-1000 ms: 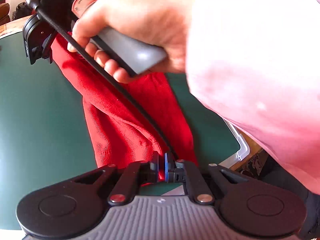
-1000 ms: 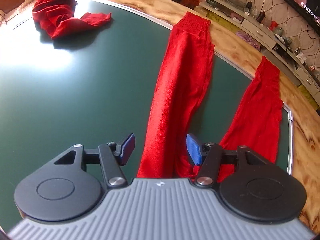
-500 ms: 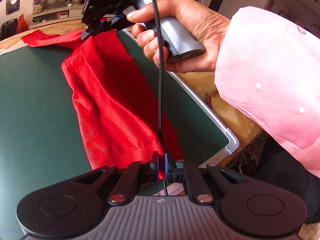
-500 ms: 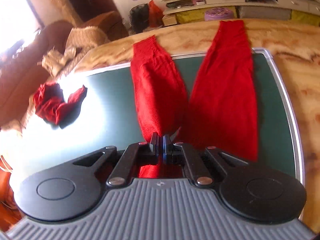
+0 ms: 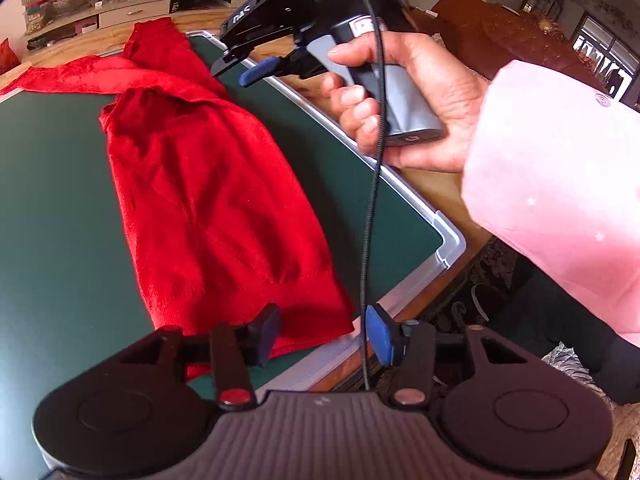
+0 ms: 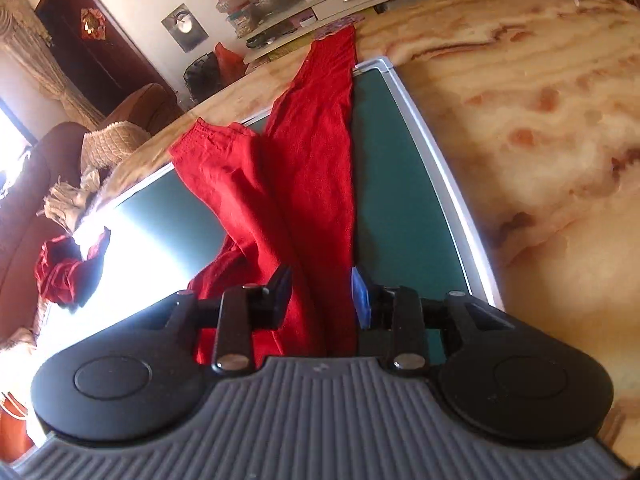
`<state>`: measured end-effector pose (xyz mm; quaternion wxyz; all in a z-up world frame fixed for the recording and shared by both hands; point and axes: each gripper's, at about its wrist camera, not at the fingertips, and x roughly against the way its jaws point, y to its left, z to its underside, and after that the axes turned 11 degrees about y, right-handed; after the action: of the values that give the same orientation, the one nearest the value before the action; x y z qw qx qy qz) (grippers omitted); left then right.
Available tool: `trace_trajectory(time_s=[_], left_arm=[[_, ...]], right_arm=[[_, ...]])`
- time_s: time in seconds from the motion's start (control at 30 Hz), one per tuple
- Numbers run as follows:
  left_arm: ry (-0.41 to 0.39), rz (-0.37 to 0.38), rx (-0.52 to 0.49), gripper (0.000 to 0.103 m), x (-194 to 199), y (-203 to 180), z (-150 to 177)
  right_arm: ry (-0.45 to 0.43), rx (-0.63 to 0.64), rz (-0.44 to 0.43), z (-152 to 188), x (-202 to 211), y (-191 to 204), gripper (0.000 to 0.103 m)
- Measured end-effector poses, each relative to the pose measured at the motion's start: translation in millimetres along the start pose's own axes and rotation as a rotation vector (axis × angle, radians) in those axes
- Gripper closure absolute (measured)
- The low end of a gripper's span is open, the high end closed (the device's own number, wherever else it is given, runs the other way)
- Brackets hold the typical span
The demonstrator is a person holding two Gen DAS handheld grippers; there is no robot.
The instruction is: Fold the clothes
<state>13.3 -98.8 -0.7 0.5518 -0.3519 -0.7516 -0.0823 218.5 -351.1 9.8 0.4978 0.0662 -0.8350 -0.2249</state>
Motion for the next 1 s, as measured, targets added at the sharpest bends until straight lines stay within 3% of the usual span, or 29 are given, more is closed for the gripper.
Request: trace_trajectory(time_s=[0.1,0.23,0.4,0.5,0.63,0.7,0.73,0.87,1.0], left_arm=[[-0.052,0.016,0.065,0.049,10,16,-4],[-0.096,-0.053,0.206,0.048,24,44,1],[-0.063,-0.066,0.337,0.048,22,74,11],[-0.054,-0.052,0.347,0.047,21,77,11],[-0.049,-0.058,0.323,0.044,19,73,10],[-0.048,-0.064,0.315,0.043,18,71,10],[-0.048,-0.065,0.312,0.043,18,71,10],[-0.05,-0.064,0.299,0.039,17,69,10],[-0.049,-0.064,0.29,0.034,16,66,10]], right_arm=[[0.009,0.035,-0.008,11,20,4,0.058],[0.096,0.111,-0.059,38,44,9,0.057],[0.181,0.261,0.035,100,62,33,0.057],[0.219,0.261,0.108,117,54,36,0.058],[0.223,0.182,0.08,112,47,27,0.058],[0.232,0.184,0.075,109,43,28,0.074],[0.233,0.183,0.073,108,42,29,0.087],[0.22,0.184,0.065,108,41,28,0.098],[0.165,0.171,0.072,103,47,25,0.1]])
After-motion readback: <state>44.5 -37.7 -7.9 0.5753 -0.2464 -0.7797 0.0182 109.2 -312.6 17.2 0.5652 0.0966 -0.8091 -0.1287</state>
